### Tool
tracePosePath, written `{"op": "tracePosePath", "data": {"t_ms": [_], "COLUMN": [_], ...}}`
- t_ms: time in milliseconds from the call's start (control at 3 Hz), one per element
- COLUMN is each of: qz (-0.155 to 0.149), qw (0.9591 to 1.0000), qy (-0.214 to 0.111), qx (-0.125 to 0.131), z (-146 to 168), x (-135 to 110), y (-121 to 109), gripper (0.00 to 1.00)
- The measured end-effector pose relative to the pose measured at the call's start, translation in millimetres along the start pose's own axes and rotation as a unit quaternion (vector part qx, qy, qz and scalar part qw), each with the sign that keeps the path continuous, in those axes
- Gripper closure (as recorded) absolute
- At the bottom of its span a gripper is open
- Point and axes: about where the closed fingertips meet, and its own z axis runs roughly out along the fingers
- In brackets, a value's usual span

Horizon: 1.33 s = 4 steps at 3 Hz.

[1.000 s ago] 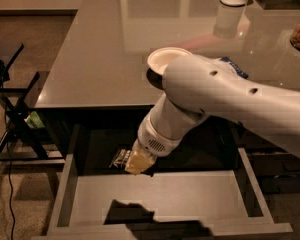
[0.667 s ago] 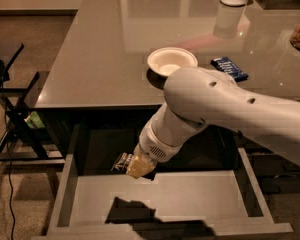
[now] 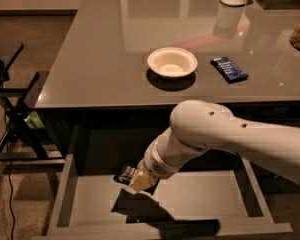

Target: Place rxbar chocolate into top drawer

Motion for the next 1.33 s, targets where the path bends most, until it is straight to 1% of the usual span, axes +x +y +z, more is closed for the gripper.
{"op": "tracePosePath", "data": {"t_ms": [333, 667, 1000, 1333], "qz": [0.001, 0.009, 0.018, 0.023], "qw": [1.0000, 1.0000, 0.9998, 0.9996], "qy": [-0.002, -0.003, -0.006, -0.009], "qx": [0.002, -0.002, 0.000, 0.011], "z": [1, 10, 29, 40], "x": [0, 7, 20, 27], "y": [-1, 1, 3, 1], "gripper": [1.00, 1.00, 1.00, 1.00]}}
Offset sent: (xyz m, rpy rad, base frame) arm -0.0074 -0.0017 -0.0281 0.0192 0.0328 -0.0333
